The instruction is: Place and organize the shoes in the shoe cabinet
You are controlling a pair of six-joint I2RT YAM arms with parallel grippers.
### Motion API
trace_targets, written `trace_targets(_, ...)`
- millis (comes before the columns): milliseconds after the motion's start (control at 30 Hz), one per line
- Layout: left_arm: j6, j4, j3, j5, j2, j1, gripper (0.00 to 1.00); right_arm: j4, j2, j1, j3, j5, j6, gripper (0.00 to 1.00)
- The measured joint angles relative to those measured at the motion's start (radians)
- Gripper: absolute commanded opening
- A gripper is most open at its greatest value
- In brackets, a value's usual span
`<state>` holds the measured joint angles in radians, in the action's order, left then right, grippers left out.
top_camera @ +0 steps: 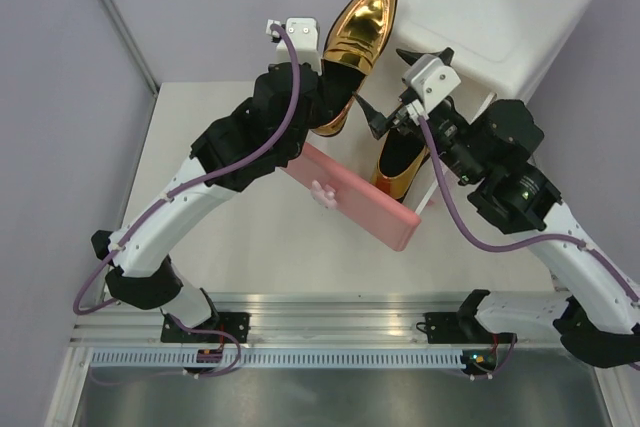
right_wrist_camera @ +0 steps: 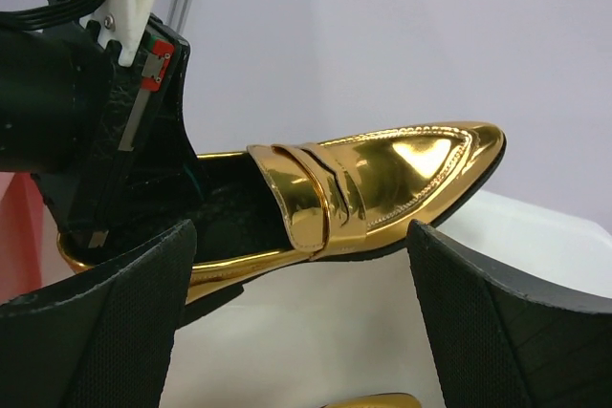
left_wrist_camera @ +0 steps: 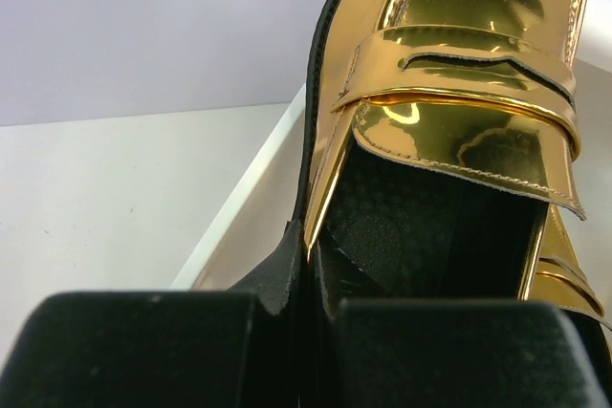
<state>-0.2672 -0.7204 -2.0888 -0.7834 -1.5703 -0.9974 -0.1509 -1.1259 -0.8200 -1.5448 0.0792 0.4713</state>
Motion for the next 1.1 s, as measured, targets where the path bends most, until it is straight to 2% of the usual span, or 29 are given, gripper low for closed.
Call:
trace_targets(267, 0.003, -0.005, 0.0, 0.012, 0.0, -0.002, 0.02, -0.001, -0.118, 0.0, -0.056, 0.04, 0.082, 0.91)
trace_targets(633, 0.023, -0.011, 0.006, 0.032, -0.001, -0.004, 0.02, 0.02, -0.219, -0.001, -0.133, 0.195, 0.165, 0.84)
trace_targets(833, 0.028, 0.012, 0.041, 0.031, -0.001, -0.003, 0.02, -0.009, -0.247, -0.007, -0.155, 0.24, 0.188, 0.74)
trace_targets(933, 0.037, 0.032, 0.055, 0.031, 0.002, -0.004, 0.02, -0.025, -0.252, -0.01, -0.161, 0.244, 0.192, 0.64)
trace_targets(967, 0.039, 0.043, 0.06, 0.032, 0.003, -0.004, 0.02, -0.029, -0.252, -0.01, -0.163, 0.245, 0.196, 0.55)
trace_targets(1033, 0.047, 0.071, 0.073, 0.035, 0.011, -0.004, 0.02, -0.042, -0.252, -0.011, -0.164, 0.245, 0.204, 0.45)
trace_targets(1067, 0.053, 0.085, 0.082, 0.036, 0.016, -0.004, 0.02, -0.05, -0.253, -0.012, -0.164, 0.245, 0.209, 0.34)
trace_targets(1100, 0.058, 0.098, 0.094, 0.038, 0.023, -0.004, 0.02, -0.053, -0.254, -0.014, -0.165, 0.244, 0.218, 0.29)
